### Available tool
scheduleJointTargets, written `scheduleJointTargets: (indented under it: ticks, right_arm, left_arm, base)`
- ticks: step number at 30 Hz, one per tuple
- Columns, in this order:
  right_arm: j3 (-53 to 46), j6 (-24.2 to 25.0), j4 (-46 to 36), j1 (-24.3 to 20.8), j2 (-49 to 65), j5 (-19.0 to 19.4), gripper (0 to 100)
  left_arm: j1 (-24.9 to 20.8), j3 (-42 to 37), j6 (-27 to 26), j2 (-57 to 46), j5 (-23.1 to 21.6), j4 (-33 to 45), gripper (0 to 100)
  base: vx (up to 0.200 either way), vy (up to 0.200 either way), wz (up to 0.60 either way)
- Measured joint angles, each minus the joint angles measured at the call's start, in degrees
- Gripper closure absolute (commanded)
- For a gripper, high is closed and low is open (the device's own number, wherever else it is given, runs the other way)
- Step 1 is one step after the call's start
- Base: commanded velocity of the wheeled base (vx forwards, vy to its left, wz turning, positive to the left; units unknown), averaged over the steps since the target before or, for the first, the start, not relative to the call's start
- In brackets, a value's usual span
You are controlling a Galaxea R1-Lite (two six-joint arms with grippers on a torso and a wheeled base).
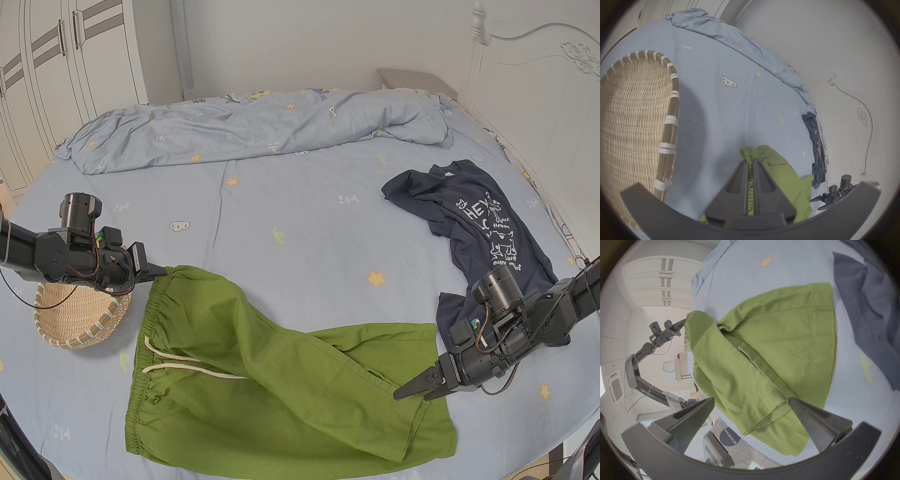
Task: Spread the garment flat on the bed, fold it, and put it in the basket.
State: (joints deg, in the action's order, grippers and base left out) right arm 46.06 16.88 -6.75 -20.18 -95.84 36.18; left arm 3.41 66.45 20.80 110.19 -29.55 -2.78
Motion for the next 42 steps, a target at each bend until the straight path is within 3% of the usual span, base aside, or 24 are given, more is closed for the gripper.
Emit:
scheduleJointTargets:
  ticks: [10,27,42]
  right_arm:
    - [-1.0,-0.1,-0.1,-1.2,4.0,0.0,0]
    - [-1.9,-0.2,0.4,-1.6,-2.5,0.0,0]
    - [-3.1,0.4,7.6,-1.7,-3.4,-0.2,0]
  left_arm:
    - [0.0,0.0,0.0,0.0,0.0,0.0,100]
    - [0.0,0.1,0.0,0.0,0.0,0.0,100]
    - [0.0,0.1,0.0,0.1,0.0,0.0,100]
  base:
    - [0.0,0.0,0.0]
    - [0.0,0.0,0.0]
    - [0.0,0.0,0.0]
